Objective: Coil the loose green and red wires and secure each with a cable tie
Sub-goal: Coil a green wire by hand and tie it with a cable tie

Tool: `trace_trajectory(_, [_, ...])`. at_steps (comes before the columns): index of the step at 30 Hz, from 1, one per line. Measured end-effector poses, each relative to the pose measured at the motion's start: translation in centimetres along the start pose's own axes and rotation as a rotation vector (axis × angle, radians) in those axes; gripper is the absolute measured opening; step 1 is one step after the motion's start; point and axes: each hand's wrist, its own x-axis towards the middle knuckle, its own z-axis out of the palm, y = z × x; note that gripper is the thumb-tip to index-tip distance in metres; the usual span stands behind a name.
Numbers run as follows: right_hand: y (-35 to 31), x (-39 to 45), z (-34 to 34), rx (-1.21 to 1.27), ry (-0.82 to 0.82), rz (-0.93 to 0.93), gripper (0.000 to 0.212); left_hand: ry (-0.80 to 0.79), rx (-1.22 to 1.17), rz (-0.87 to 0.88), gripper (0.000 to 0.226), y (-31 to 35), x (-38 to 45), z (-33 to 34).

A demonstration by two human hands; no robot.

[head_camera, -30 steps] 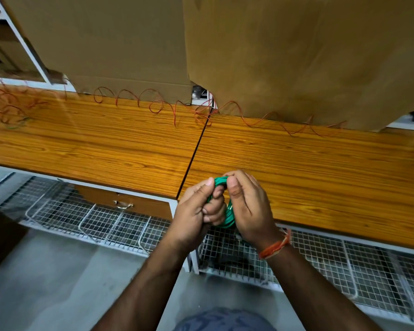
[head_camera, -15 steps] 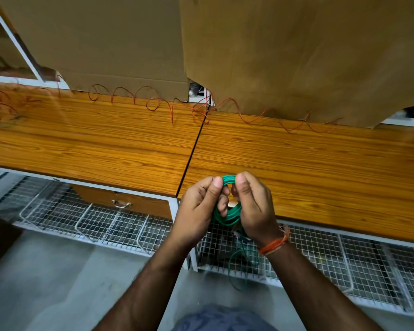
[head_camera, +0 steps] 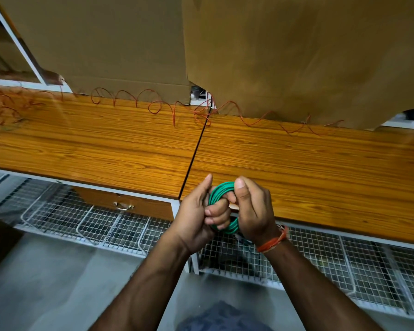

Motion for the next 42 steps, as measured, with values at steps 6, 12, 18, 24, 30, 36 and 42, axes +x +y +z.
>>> trace_trajectory(6, [1.2, -0.7, 0.1, -0.015, -0.068, 0.032, 0.044, 0.109, 0.033, 0.031, 0.034, -0.3, -0.3, 0.1])
trace_trajectory(12, [4.4, -1.4, -2.9, -0.107, -0.157, 0.200, 0.021, 0.230, -0.260, 0.090, 0.036, 1.3, -0.7, -2.0])
trace_trajectory(18, [5.7, -2.7, -3.4, -0.357, -0.194, 0.190, 0.009, 0.297, -0.414, 0.226, 0.047, 2.2, -0.6, -3.3])
trace_trajectory(24, [2.0, -3.6, -1.2, -0.395, -0.437, -0.046, 0.021, 0.395, -0.199, 0.369, 0.030, 1.4, 0.3, -3.4])
trace_trajectory(30, [-1.1, -2.8, -1.1, -0.312, -0.622, -0.157, 0.021, 0.525, 0.115, 0.557, 0.027, 0.4, 0.8, -3.5])
trace_trajectory(36, [-3.4, -0.5, -1.3, -0.246, -0.489, -0.126, 0.019, 0.452, 0.574, 0.580, 0.033, -0.4, -0.1, -3.5])
trace_trajectory(42, [-3.8, 1.0, -1.3, -0.202, -0.340, -0.084, 0.017, 0.425, 0.698, 0.576, 0.036, -0.6, -0.2, -3.0])
